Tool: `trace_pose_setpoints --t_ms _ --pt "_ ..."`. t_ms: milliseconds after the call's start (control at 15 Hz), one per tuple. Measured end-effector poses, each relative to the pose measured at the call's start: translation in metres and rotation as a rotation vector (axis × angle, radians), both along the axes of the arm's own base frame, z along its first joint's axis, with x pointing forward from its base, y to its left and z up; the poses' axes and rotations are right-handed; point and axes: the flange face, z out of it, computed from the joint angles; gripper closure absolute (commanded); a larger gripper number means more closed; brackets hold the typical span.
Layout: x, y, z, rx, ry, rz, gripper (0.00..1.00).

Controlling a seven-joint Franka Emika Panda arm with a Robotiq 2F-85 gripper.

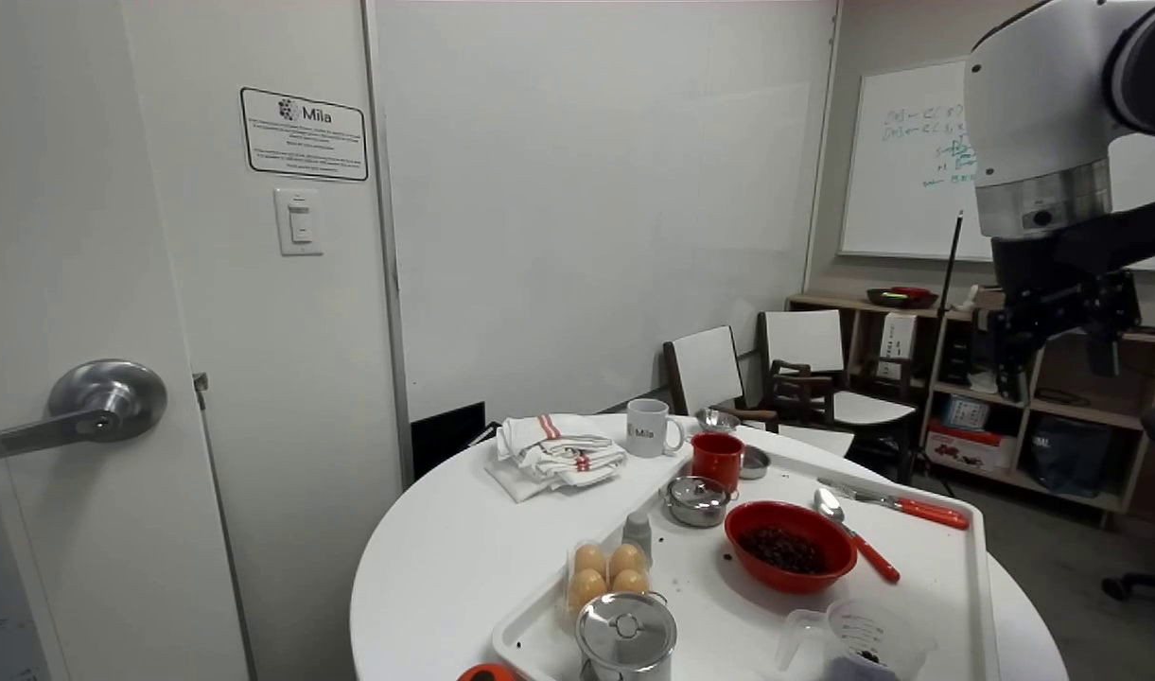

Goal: Use the spoon to stir the contents of the red bowl

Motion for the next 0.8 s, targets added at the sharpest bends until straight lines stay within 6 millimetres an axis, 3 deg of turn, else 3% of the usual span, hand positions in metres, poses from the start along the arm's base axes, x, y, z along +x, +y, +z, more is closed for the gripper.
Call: trace_pose_setpoints --t_ms 333,600,800 --pt "0.011 0.007 -0.042 -0.068 0.046 -0.162 0.0" --pt "0.027 -0.003 -0.093 -0.084 0.095 -0.117 0.0" --pt "0.043 -0.006 -0.119 -0.065 0.059 -0.032 0.0"
